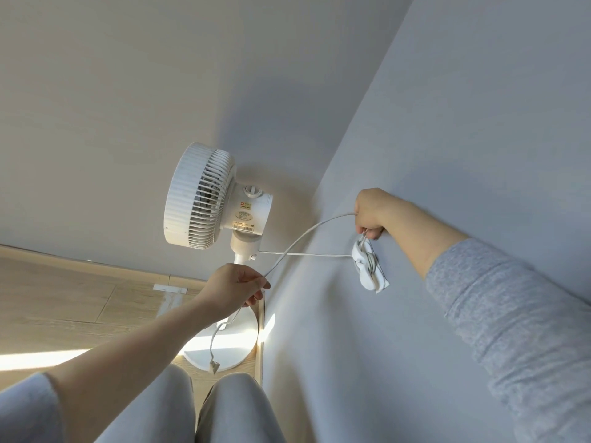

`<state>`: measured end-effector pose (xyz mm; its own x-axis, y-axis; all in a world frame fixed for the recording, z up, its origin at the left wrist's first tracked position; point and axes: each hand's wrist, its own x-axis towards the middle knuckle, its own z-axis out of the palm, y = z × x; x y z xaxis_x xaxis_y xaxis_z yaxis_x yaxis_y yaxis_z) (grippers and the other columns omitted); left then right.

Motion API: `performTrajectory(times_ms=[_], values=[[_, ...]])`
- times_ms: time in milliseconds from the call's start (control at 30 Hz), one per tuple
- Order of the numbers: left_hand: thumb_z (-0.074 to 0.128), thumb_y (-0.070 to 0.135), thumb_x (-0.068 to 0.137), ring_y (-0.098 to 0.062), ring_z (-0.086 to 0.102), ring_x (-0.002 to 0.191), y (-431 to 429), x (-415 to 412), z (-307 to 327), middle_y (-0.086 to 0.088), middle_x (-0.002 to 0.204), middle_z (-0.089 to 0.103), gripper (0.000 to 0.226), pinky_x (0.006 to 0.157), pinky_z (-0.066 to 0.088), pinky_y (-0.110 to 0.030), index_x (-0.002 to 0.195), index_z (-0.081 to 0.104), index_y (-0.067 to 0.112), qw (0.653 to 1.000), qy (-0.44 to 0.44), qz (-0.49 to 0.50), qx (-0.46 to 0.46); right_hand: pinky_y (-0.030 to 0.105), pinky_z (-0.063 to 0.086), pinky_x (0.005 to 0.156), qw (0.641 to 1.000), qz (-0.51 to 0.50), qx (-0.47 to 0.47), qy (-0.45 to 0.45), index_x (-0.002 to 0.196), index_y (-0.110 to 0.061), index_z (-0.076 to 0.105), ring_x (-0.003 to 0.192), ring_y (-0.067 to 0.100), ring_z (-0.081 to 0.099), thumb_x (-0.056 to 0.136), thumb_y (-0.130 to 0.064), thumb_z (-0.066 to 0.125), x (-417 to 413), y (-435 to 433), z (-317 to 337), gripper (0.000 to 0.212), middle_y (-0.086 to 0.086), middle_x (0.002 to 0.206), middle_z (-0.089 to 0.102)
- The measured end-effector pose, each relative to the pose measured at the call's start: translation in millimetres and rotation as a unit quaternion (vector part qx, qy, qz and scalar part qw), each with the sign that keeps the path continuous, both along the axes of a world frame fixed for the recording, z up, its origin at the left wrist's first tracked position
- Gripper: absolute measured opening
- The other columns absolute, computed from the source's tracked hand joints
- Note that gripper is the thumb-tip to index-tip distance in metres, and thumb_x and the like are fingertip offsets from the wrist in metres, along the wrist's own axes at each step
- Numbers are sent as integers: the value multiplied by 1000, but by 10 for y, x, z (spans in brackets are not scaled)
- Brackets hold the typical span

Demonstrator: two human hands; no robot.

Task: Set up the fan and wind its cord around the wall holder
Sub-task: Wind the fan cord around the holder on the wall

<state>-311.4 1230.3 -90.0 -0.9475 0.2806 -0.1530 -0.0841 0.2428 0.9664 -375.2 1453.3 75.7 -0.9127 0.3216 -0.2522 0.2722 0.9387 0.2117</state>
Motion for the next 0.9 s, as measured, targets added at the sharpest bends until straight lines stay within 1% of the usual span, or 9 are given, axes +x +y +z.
performTrajectory(times_ms=[67, 200, 333, 433, 500, 567, 667, 767, 900], values=[[55, 12, 91, -11, 58, 55, -15, -7, -3, -6, 67, 68, 20, 53, 47, -16, 85, 75, 8, 1000, 2, 4, -9, 16, 43, 44, 999, -15, -13, -33, 91, -2, 67, 21, 10, 49, 85, -4, 61, -22, 12, 32, 8, 15, 65, 61], [55, 12, 91, -9, 58, 53, -39, -15, 1, -5, 68, 69, 21, 50, 46, -13, 84, 74, 9, 1000, 1, 8, -11, 21, 51, 58, 999, 12, -18, -45, 100, 5, 70, 41, 15, 57, 84, -3, 60, -16, 23, 55, 20, 17, 74, 67], [55, 12, 91, -9, 58, 54, -78, -18, -28, -5, 68, 68, 21, 48, 45, -11, 83, 74, 9, 1000, -1, 9, -13, 34, 57, 78, 997, 37, -11, -60, 102, 5, 70, 63, 25, 63, 78, 1, 61, -5, 33, 8, 25, 19, 77, 69], [55, 12, 91, -10, 58, 54, -92, -20, -50, -4, 67, 68, 21, 48, 45, -11, 82, 74, 9, 1000, -7, 13, -12, 28, 56, 66, 995, 64, 28, -70, 95, 3, 73, 61, 22, 63, 74, 0, 65, 35, 14, -15, 23, 17, 78, 73], [55, 12, 91, -9, 58, 54, -95, -22, -53, -4, 67, 68, 21, 48, 45, -11, 83, 74, 9, 1000, -9, 14, -12, 20, 46, 51, 992, 78, 66, -71, 91, 0, 73, 51, 18, 57, 75, -3, 68, 64, -3, -29, 18, 8, 61, 65], [55, 12, 91, -9, 58, 54, -94, -28, -50, -4, 67, 68, 21, 50, 46, -12, 83, 74, 9, 1000, -8, 15, -12, 18, 37, 44, 987, 100, 113, -57, 89, -3, 72, 48, 18, 50, 75, -3, 66, 69, -20, -58, 15, 3, 54, 52], [55, 12, 91, -9, 58, 55, -88, -25, -44, -2, 67, 68, 21, 49, 45, -13, 81, 74, 11, 1000, -5, 11, -20, 19, 30, 41, 979, 119, 158, -43, 76, -6, 62, 55, 22, 49, 75, 0, 63, 79, -49, -92, 6, 3, 57, 44], [55, 13, 91, -9, 58, 55, -105, -23, -41, -2, 67, 68, 21, 50, 44, -13, 81, 74, 12, 1000, -4, 6, -23, 19, 30, 41, 979, 105, 168, -41, 57, -12, 46, 46, 17, 42, 74, 1, 62, 67, -57, -46, 26, 4, 56, 45], [55, 12, 91, -9, 58, 53, -100, -34, 17, -5, 68, 68, 21, 49, 46, -12, 82, 74, 10, 1000, 3, 8, -17, 18, 36, 45, 981, 72, 164, -76, 58, -12, 55, 44, 18, 47, 72, -6, 68, 100, -91, 134, 20, 1, 43, 53]])
